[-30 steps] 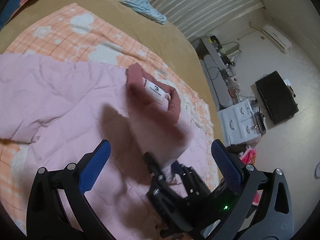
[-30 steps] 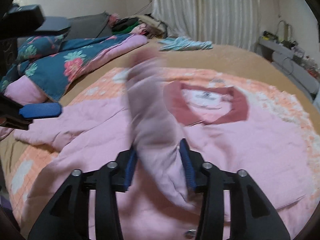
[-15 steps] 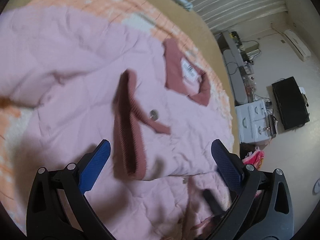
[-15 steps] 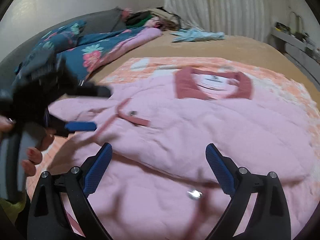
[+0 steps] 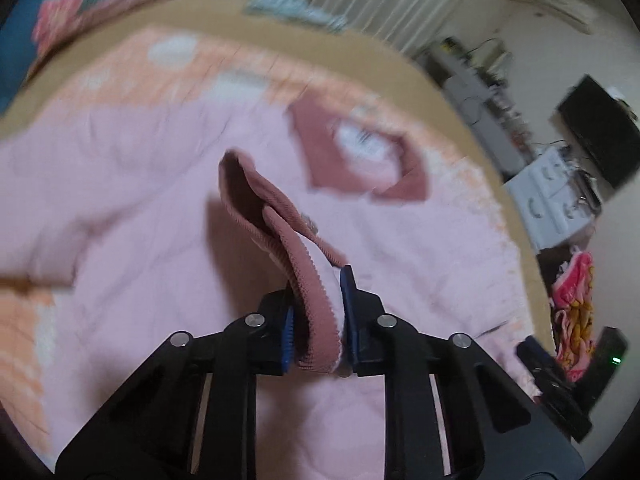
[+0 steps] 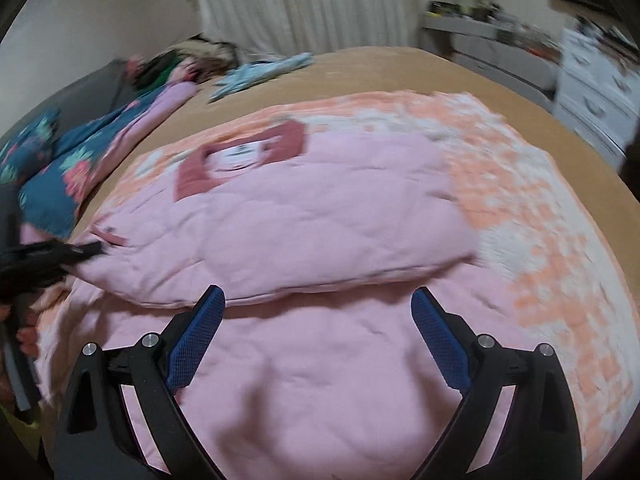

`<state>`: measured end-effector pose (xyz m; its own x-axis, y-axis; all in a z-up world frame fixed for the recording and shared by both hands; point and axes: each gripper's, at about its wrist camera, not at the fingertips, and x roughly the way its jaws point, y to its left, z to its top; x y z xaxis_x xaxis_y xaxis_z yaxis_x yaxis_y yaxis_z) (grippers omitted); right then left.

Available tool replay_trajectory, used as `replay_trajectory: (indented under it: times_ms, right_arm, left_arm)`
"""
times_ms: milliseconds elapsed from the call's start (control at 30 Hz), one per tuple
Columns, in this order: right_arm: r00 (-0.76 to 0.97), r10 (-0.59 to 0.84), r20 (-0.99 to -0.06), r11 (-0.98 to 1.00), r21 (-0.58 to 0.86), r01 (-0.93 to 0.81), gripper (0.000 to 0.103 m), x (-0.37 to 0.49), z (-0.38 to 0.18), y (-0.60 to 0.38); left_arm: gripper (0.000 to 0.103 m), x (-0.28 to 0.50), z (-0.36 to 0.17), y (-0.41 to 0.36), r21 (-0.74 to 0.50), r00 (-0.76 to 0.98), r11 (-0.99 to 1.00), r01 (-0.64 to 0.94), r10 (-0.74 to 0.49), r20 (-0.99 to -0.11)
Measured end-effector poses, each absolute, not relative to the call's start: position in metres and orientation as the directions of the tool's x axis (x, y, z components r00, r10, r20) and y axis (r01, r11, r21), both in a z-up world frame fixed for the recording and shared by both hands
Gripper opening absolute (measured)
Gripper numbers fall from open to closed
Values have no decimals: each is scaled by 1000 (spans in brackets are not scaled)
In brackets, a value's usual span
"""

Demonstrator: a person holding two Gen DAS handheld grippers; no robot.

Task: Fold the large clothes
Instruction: 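Grasp the dark-pink front trim edge with the left tool and fold it toward the collar center, then release the folded front panel from the left tool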

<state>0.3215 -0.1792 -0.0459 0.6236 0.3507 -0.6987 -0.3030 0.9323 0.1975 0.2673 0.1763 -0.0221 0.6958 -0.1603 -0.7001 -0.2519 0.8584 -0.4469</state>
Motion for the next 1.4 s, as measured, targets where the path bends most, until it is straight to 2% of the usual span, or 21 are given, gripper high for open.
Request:
replay_trajectory:
  times_ms: [167, 267, 433, 667, 833, 967, 1000, 1033, 1067, 1100, 1133, 1167, 1267, 1300, 1333, 1400]
  right_arm:
    - [665, 330, -670, 944, 218, -249, 94, 333, -32, -203]
    - [673, 329, -662, 944, 218, -247, 94, 342, -27, -205]
    - [661, 324, -677, 943, 171, -286, 94, 356, -28, -190]
    - [570, 319, -757, 935, 155, -318, 94, 383, -56, -159]
    - [480, 219, -850, 960, 100, -260, 94, 401, -99, -149]
    - [486, 213, -848, 963, 98, -250, 95, 400, -109, -150]
    - [486, 215, -847, 963, 100, -251, 96, 395, -104, -150]
    - [499, 238, -833, 959, 120, -258, 96, 389, -97, -151]
    - [511, 266, -817, 953, 143, -266, 96, 382, -91, -153]
    - [524, 292, -800, 947, 168, -272, 95, 375, -84, -155]
    - [535, 302, -789, 946, 179, -271, 96, 369, -79, -156]
    - [549, 313, -775, 944, 191, -269, 96, 361, -72, -158]
    - [577, 345, -741, 934, 211, -287, 98, 339, -53, -158]
    - [583, 348, -734, 933, 209, -293, 98, 334, -48, -157]
    - [588, 352, -728, 931, 209, -299, 98, 328, -43, -156]
    - [599, 370, -710, 925, 223, -307, 99, 316, -33, -154]
  left_arm:
    - [11, 259, 48, 175, -420, 794, 895, -150, -143, -590]
    - [11, 262, 55, 176, -383, 802, 911, -149, -115, -587]
    - [11, 269, 10, 194, -351, 732, 906, -235, -73, -678]
    - [11, 265, -52, 210, -344, 645, 886, -312, -68, -761]
    - [12, 262, -75, 210, -337, 609, 883, -326, -77, -789]
    - [17, 261, -82, 208, -325, 590, 887, -327, -77, -803]
    - [20, 259, -79, 207, -323, 586, 887, -329, -76, -806]
    - [31, 257, -76, 206, -324, 589, 889, -325, -78, -804]
    - [37, 254, -71, 205, -330, 600, 890, -314, -84, -796]
    - [52, 250, -66, 204, -332, 611, 892, -306, -84, -787]
    - [58, 248, -62, 203, -329, 612, 894, -303, -82, -786]
    - [60, 242, -57, 202, -329, 616, 894, -303, -80, -784]
    - [78, 233, -48, 203, -334, 616, 888, -315, -76, -784]
    - [88, 229, -44, 203, -333, 618, 887, -321, -71, -783]
    - [94, 224, -40, 205, -331, 620, 885, -328, -63, -782]
    - [94, 216, -36, 209, -326, 620, 878, -349, -44, -783]
